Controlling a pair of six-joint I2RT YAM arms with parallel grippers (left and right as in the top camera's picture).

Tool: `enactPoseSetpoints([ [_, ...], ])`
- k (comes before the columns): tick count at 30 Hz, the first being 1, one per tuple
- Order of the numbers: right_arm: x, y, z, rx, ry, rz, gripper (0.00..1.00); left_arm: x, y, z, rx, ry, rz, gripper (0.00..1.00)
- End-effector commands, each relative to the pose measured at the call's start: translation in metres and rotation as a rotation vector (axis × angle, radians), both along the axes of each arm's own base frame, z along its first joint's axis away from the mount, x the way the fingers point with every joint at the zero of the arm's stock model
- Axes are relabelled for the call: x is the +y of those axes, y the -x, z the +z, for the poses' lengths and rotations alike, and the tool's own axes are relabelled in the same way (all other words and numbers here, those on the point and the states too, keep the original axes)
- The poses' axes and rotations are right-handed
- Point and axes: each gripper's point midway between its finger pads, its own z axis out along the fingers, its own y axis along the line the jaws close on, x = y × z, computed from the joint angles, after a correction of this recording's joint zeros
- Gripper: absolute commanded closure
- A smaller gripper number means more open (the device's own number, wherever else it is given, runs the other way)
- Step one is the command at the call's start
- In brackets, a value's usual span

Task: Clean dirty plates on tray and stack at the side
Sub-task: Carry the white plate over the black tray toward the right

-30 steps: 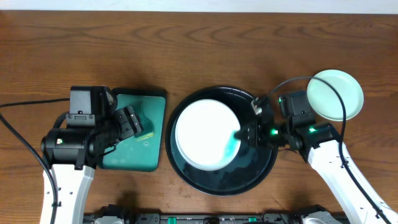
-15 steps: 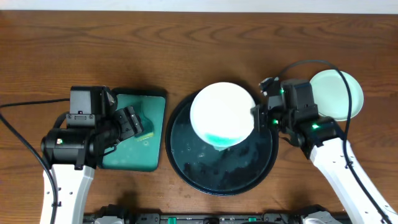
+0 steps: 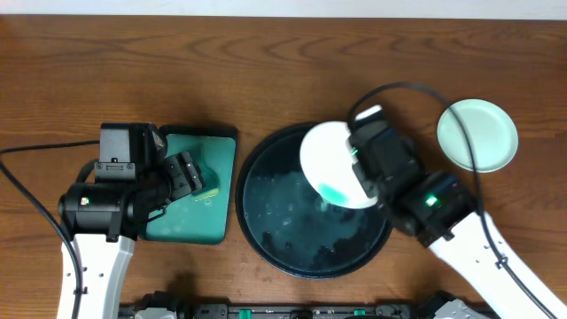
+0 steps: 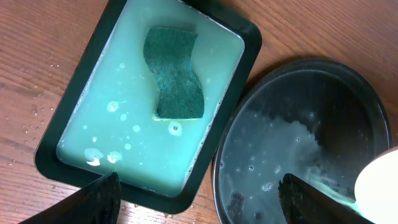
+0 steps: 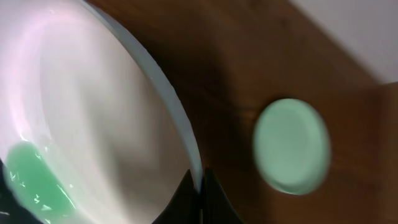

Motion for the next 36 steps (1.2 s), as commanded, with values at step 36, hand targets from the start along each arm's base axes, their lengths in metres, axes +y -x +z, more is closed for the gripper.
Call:
enactPoseSetpoints([
  [36, 0.033, 0.041, 0.147, -0.579, 0.825, 0.062, 0.99, 0.002, 0.0, 0.002, -0.002, -0.001, 0.013, 0.18],
])
